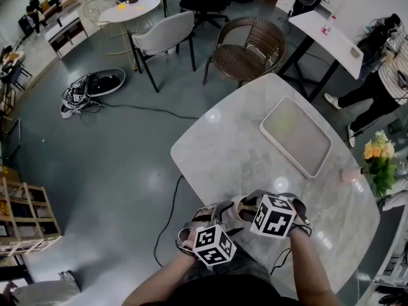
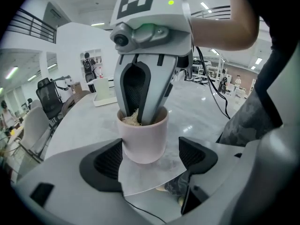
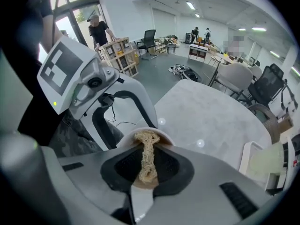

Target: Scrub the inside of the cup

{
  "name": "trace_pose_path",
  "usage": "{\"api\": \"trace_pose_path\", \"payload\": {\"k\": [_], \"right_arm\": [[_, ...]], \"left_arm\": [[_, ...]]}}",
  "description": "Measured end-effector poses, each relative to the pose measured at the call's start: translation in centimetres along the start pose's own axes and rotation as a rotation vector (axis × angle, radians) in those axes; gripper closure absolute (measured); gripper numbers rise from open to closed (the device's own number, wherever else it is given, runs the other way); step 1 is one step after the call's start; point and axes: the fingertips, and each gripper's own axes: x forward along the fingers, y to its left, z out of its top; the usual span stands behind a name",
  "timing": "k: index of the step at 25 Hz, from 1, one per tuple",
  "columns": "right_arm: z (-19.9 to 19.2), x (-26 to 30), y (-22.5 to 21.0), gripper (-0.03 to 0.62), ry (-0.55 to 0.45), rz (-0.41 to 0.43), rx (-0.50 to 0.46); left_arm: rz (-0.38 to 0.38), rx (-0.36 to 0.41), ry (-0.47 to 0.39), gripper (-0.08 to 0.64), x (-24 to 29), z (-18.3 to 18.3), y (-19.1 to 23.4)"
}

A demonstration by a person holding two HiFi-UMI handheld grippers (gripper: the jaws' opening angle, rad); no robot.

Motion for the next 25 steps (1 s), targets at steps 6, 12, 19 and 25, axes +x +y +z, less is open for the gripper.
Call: {"api": "trace_pose_path", "payload": {"k": [6, 12, 19, 25], "right_arm": [[0.0, 0.3, 1.3, 0.532, 0.04, 0.0, -0.161], [-0.4, 0.9, 2.2, 0.532, 0.134, -0.01, -0.366], [-0.9, -0.1, 2.0, 0.531, 0.091, -0.084, -0.33], [-0.4, -2.3, 1.6, 0.531, -0.001, -0.166, -0.057]], "left_arm": [[-0.021, -0.009, 0.013, 0.175, -0.5, -0.5, -1.0], [-0.04, -0.024, 0.031, 0.175, -0.7, -1.2, -2.4], [-0.061, 0.031, 0.022, 0.173, -0.6, -1.8, -1.6], [-0.165, 0.25, 0.064, 0.172, 0.8, -1.9, 0.7]]}}
